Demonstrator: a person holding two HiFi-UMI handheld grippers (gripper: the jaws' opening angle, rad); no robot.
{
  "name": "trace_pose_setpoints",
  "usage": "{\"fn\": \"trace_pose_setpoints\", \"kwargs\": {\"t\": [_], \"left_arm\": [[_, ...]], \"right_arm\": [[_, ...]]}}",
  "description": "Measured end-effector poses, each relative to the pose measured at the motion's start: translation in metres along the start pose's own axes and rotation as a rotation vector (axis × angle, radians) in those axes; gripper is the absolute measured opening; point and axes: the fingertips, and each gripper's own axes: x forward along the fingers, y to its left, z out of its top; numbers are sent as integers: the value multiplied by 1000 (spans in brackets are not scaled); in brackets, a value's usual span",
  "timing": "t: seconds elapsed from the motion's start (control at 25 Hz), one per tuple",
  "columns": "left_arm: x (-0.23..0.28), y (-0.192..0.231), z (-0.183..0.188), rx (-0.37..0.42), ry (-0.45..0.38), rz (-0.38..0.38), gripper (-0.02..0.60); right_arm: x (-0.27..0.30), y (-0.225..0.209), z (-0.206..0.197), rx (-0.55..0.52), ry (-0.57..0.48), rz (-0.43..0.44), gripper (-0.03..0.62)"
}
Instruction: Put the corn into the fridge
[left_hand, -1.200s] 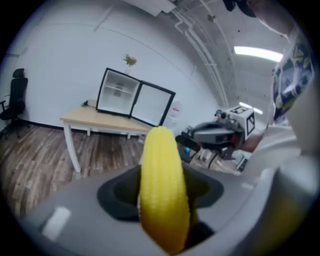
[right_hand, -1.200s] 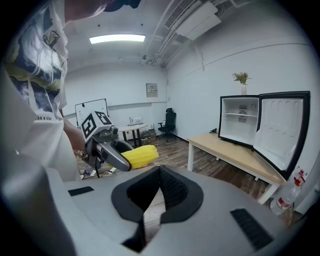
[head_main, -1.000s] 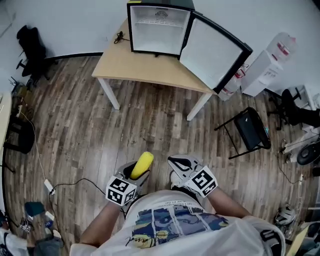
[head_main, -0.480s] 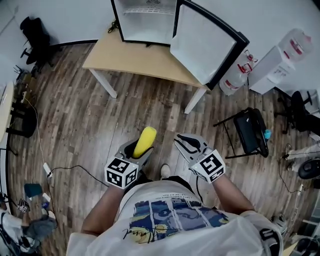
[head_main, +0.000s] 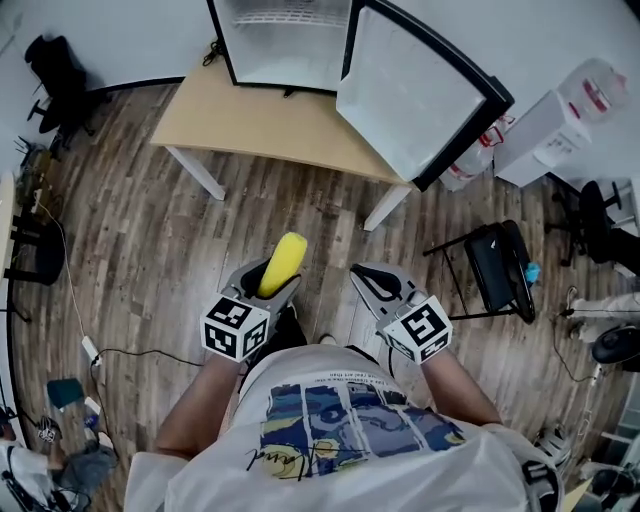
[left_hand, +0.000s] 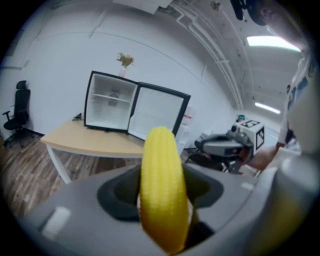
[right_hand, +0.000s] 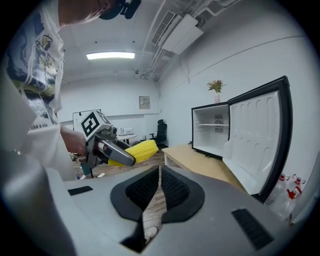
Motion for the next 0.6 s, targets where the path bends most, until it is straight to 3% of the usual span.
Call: {"fn": "trace_pose_setpoints", "kwargs": {"t": [0.2,0.6], "left_arm": [[20,59,46,23,-22,-17,250],[40,182,116,83,-38,-15,250]], "right_arm": [[47,-36,22,16,40,-51,17],[166,-63,78,13,36,-51,15]]}}
